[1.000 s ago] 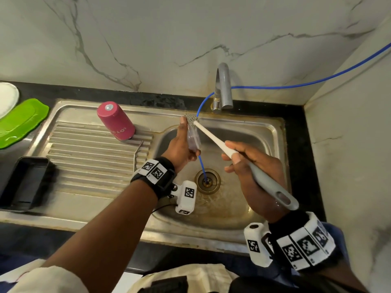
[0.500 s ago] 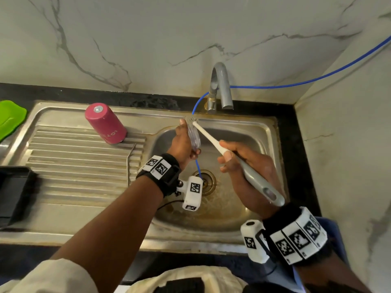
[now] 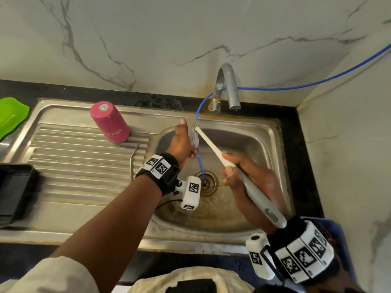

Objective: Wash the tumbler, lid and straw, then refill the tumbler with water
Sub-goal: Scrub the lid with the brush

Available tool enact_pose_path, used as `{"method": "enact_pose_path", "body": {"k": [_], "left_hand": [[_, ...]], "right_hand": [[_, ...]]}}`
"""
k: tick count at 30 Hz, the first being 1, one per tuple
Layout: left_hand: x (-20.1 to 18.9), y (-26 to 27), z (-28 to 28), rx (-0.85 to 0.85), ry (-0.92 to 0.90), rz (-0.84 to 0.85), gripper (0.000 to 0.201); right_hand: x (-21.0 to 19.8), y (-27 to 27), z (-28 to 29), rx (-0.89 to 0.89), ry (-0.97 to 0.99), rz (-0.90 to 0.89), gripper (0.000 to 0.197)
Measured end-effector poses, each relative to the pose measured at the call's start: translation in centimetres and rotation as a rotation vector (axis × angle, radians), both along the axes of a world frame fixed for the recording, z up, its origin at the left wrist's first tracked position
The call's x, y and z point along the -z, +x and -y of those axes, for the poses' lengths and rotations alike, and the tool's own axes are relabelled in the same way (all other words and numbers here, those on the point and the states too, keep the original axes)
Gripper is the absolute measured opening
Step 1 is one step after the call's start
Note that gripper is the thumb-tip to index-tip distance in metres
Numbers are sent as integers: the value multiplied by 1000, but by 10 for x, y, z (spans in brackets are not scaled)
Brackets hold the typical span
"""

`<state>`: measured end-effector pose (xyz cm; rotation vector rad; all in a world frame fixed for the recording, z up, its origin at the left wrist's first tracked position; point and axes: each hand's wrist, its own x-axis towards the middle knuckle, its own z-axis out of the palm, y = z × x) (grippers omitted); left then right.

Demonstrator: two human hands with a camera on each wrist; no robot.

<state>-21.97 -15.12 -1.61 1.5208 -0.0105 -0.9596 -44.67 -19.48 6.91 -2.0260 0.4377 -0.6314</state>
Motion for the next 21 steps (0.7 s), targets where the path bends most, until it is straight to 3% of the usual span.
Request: {"method": "enact_pose_path", "body": {"k": [6,10,15,21], "left_hand": [[-6,-10,-5,82,30,120,46],[2,-13,-12,133,67,173,46],[-3,-22,-9,246,18,302,36],[-2,-7,-3,156,56,191,52]], "right_hand": [[-1,3,1,11,-63,-26,35],[0,2,3,38,18,8,31],[6,9,-1,24,-302,-105,35],[-16,5,8,11,-33,88,30]]}}
